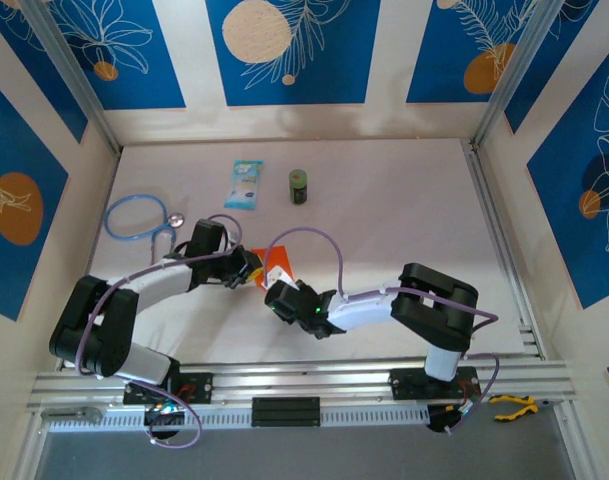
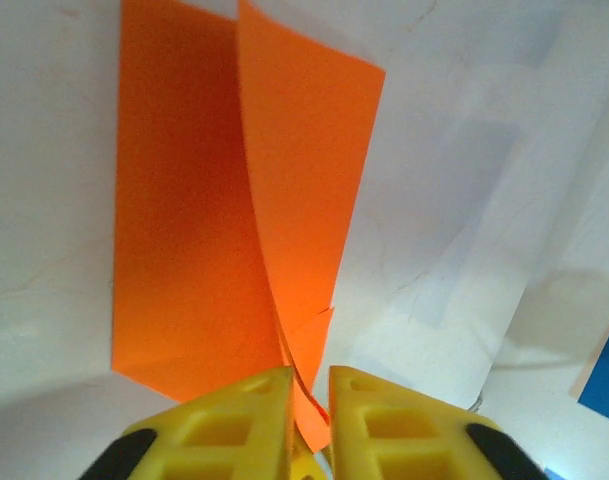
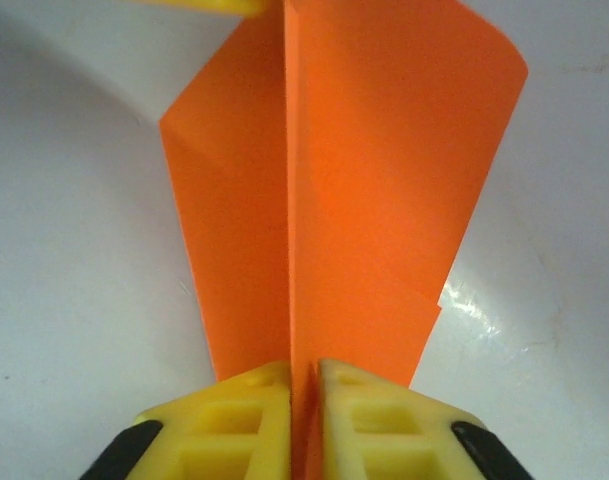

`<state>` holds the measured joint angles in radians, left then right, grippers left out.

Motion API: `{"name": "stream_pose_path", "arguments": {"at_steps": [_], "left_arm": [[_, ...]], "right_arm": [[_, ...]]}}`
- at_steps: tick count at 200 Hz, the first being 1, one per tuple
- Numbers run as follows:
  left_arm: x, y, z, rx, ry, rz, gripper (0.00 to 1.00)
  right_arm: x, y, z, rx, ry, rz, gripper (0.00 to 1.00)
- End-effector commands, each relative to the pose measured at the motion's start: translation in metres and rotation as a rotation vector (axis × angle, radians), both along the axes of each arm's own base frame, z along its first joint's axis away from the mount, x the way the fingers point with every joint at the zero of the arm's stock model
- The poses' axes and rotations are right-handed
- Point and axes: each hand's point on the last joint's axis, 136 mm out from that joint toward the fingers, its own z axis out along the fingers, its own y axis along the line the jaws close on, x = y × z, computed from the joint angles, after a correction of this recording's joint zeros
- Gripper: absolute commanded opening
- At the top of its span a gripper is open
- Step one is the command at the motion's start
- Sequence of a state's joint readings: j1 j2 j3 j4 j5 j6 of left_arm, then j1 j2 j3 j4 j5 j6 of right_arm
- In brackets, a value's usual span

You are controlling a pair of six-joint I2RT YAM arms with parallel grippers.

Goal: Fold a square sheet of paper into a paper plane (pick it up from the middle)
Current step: Fourth fold the wing at the center of the table.

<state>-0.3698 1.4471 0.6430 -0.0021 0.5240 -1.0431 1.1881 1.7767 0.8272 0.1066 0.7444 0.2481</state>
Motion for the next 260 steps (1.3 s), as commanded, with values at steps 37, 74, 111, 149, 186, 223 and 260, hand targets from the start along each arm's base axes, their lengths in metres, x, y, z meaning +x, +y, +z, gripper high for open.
{"name": "stream_pose_path", "arguments": {"at_steps": [37, 74, 111, 149, 186, 223, 260], "left_arm": [[0.007, 0.003, 0.010, 0.070, -0.044, -0.050, 0.38], [0.006, 0.007, 0.005, 0.090, -0.026, -0.043, 0.45], [0.007, 0.007, 0.003, 0.091, -0.021, -0.051, 0.55], [0.010, 0.004, -0.005, 0.090, -0.010, -0.069, 0.56], [0.016, 0.004, -0.009, 0.084, -0.008, -0.058, 0.53], [0.018, 0.005, -0.009, 0.087, -0.007, -0.064, 0.44], [0.019, 0.007, -0.004, 0.084, -0.020, -0.057, 0.29]], "right_arm": [[-0.003, 0.000, 0.007, 0.084, 0.017, -0.007, 0.09], [-0.002, -0.001, 0.008, 0.103, 0.016, -0.020, 0.09], [-0.001, 0.000, 0.011, 0.137, 0.009, -0.031, 0.08], [-0.001, 0.003, 0.015, 0.180, 0.001, -0.027, 0.09], [-0.001, 0.006, 0.019, 0.206, -0.007, -0.015, 0.10], [-0.003, 0.002, 0.015, 0.195, 0.002, -0.021, 0.13], [0.000, -0.003, 0.014, 0.170, -0.005, -0.044, 0.17]]}}
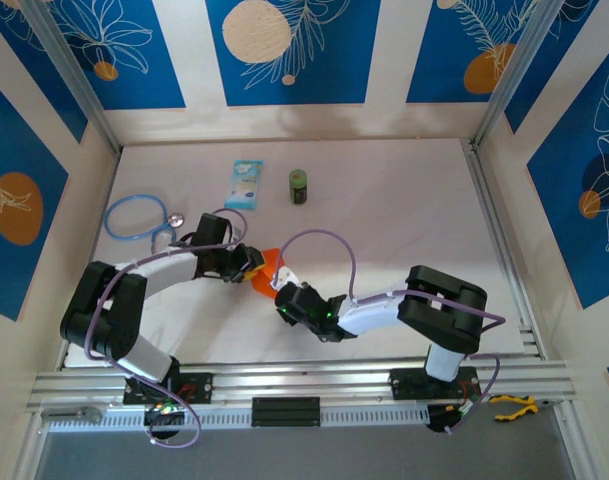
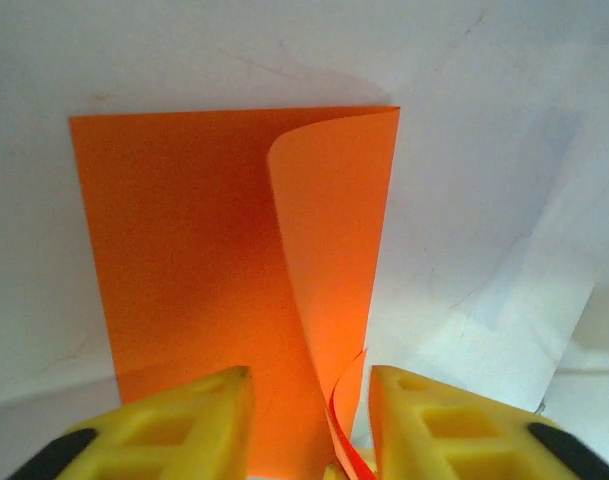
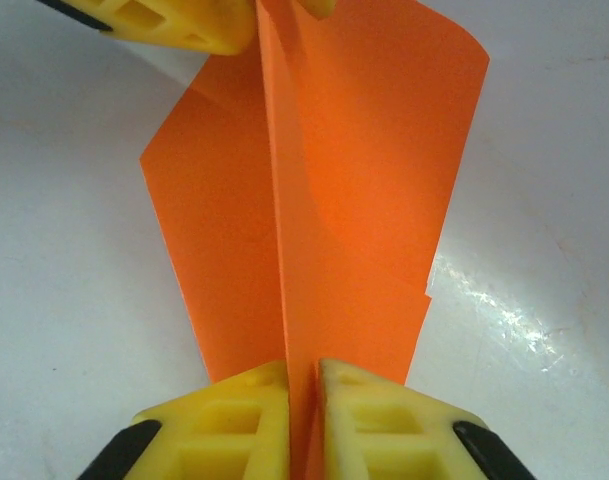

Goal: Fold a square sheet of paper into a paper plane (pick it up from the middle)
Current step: Fourth fold the wing at the center of the table.

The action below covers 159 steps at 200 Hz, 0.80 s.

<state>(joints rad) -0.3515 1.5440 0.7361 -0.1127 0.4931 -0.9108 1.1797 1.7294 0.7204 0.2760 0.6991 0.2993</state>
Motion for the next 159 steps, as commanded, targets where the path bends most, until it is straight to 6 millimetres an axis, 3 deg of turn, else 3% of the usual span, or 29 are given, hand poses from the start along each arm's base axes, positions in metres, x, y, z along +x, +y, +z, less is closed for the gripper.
{"name": "stream_pose_path", "arguments": {"at_steps": [1, 39, 159], "left_arm": [[0.008, -0.001, 0.011, -0.019, -0.030, -0.002, 0.28], [0.008, 0.001, 0.015, -0.022, -0.038, 0.007, 0.11], [0.009, -0.002, 0.021, -0.053, -0.039, -0.008, 0.04]], "right_arm": [[0.004, -0.003, 0.009, 0.021, -0.012, -0.034, 0.17], [0.006, -0.005, 0.007, -0.009, -0.016, -0.048, 0.20], [0.013, -0.007, 0.010, -0.041, -0.051, -0.043, 0.27]]}}
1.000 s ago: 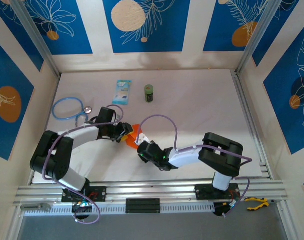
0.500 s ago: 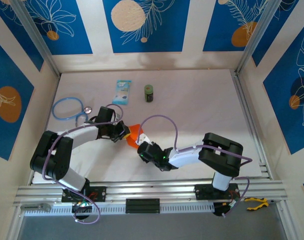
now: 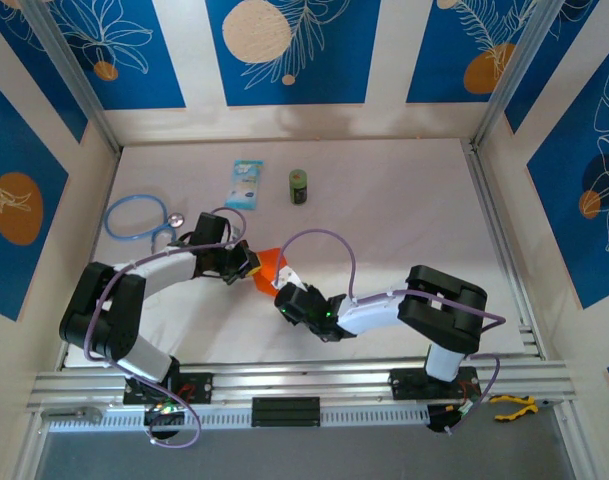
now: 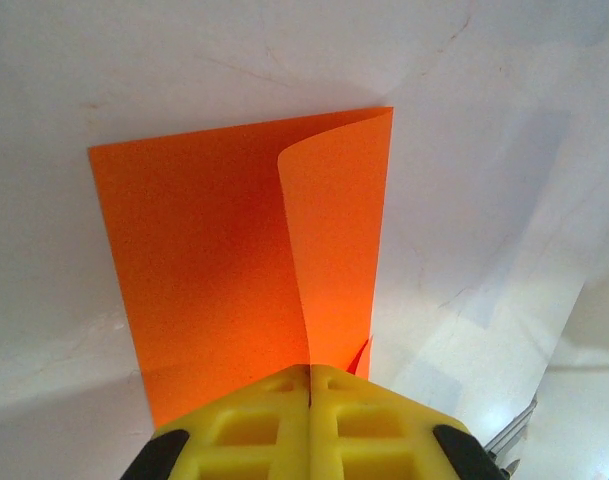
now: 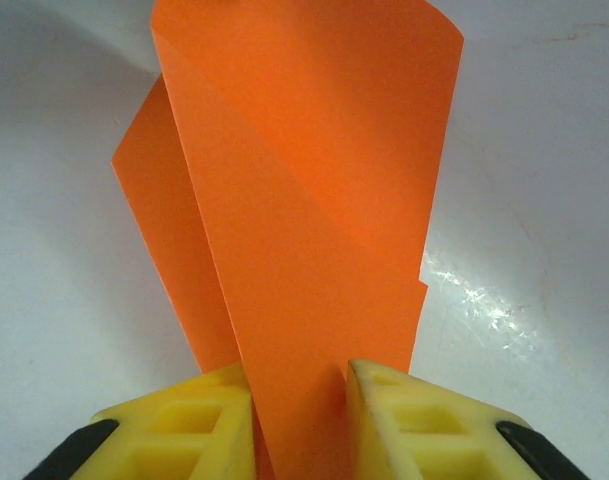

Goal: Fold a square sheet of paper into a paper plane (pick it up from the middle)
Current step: Fourth fold the wing at the center of the table.

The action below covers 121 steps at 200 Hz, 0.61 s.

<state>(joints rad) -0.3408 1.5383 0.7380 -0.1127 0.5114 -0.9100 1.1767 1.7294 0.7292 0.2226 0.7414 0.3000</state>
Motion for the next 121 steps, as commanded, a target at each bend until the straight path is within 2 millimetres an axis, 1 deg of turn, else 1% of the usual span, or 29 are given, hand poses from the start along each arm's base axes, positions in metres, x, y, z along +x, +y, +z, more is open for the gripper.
{"name": "stream_pose_path", "arguments": {"at_steps": [1, 97, 112, 121], "left_arm": [[0.0079, -0.0028, 0.0176, -0.037, -0.036, -0.008, 0.04], [0.0076, -0.0042, 0.0197, -0.046, -0.035, -0.018, 0.03], [0.0083, -0.0039, 0.0207, -0.046, -0.037, -0.017, 0.03], [0.0080, -0.0040, 0.0209, -0.044, -0.038, -0.018, 0.03]], "right_arm": [[0.0086, 0.0043, 0.0134, 0.012, -0.039, -0.009, 0.27], [0.0120, 0.0035, 0.0126, 0.004, -0.041, -0.004, 0.28], [0.0130, 0.0031, 0.0129, 0.007, -0.040, -0.008, 0.27], [0.0129, 0.0032, 0.0128, 0.009, -0.036, -0.005, 0.25]]}}
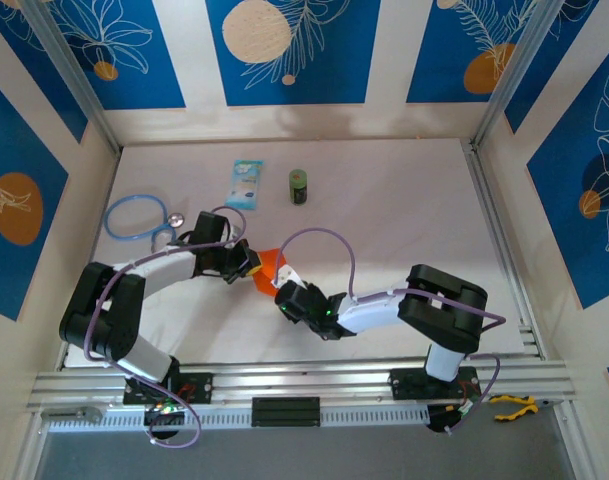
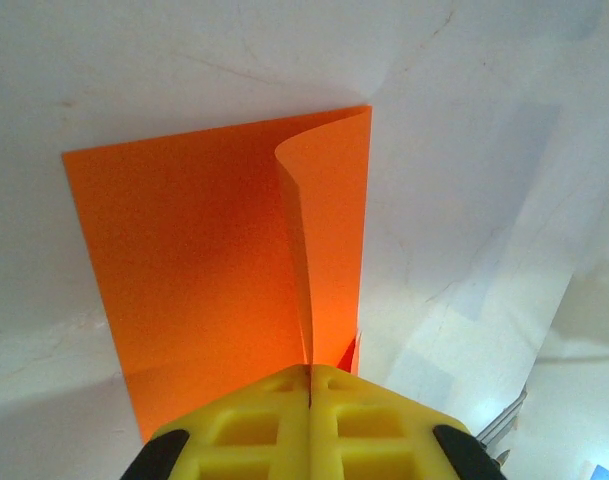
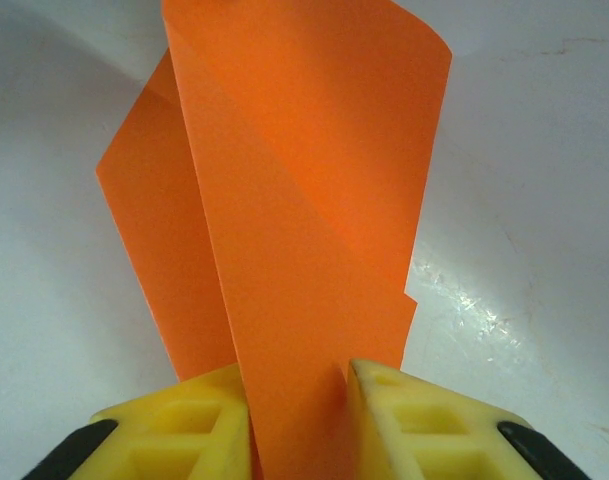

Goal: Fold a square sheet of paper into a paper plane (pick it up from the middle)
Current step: Fourth fold the wing at the center of the table.

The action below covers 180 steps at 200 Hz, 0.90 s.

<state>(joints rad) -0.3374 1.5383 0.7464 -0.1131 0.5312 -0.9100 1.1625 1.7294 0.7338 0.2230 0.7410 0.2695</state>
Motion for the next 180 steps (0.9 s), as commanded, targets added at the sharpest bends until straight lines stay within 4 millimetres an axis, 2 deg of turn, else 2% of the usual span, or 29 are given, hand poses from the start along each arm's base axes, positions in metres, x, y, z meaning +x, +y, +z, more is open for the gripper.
{"name": "stream_pose_path", "arguments": {"at_steps": [1, 63, 112, 128, 145, 180], "left_arm": [[0.007, -0.002, 0.017, -0.026, -0.035, -0.010, 0.03], [0.009, 0.000, 0.018, -0.024, -0.038, -0.005, 0.04], [0.009, 0.003, 0.019, -0.009, -0.046, -0.006, 0.16], [0.009, 0.003, 0.021, -0.006, -0.054, -0.007, 0.16], [0.009, 0.002, 0.021, -0.011, -0.053, -0.013, 0.10], [0.008, 0.003, 0.018, -0.008, -0.044, -0.013, 0.08]], "right_arm": [[0.008, 0.005, 0.011, 0.025, -0.022, -0.010, 0.25], [0.006, 0.007, 0.011, 0.043, -0.002, -0.002, 0.16], [0.004, 0.008, 0.007, 0.058, 0.030, -0.010, 0.12], [0.003, 0.010, 0.006, 0.062, 0.042, -0.015, 0.12], [0.002, 0.011, 0.005, 0.063, 0.041, -0.015, 0.14], [0.006, 0.014, 0.015, 0.084, 0.015, -0.021, 0.21]]}}
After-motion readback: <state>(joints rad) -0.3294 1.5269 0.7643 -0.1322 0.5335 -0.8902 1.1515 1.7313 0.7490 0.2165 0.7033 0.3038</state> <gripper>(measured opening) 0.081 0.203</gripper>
